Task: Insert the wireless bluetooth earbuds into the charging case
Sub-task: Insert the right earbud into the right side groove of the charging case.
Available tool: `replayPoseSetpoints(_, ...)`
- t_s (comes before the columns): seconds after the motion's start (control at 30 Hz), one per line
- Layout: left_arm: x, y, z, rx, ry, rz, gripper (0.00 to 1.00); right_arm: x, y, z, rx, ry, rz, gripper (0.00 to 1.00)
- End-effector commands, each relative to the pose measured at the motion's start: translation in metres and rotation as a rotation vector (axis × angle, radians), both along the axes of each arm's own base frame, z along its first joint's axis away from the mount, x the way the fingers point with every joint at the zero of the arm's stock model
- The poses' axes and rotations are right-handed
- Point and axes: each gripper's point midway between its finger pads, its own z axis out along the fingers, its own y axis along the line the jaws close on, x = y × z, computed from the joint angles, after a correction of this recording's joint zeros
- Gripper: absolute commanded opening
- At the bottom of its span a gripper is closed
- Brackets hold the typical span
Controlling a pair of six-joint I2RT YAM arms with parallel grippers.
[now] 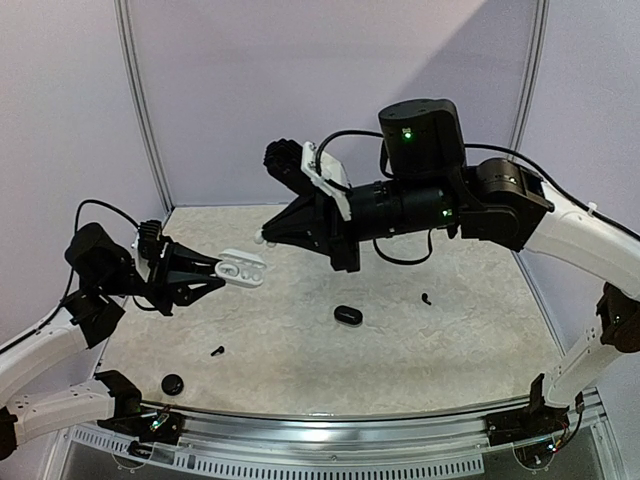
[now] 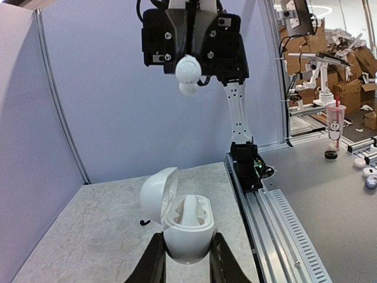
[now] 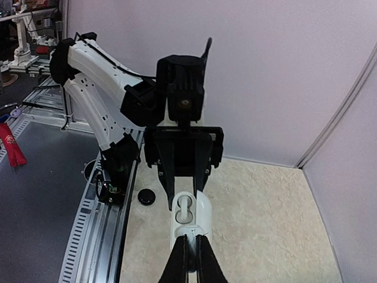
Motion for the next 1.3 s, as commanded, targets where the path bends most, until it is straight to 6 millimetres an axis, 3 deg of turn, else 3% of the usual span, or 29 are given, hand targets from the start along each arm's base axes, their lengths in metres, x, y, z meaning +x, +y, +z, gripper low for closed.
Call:
replayPoseSetpoints(0.0,-0.015,-0.001,0.012,-0.014,-0.059,-0.054,0.0,-0.009,0.021,-0.003,-0.023,-0.102,0.009,0.0)
replayPoseSetpoints(0.4,-0.016,-0.002,0.016,-0.032,0.006,-0.039,0.0,-0.009,0.033,-0.04,-0.121,-0.135,0.007,0.0)
replayPoseSetpoints(1.07,-0.01,-0.003,0.019,-0.05,0.063,-0.023,0.0,-0.003,0.029,-0.065,-0.163,-0.11,-0.004,0.0)
replayPoseSetpoints(1.27,-0.01,-0.003,0.019,-0.054,0.073,-0.022,0.0,0.0,0.029,-0.06,-0.131,-0.109,-0.003,0.0)
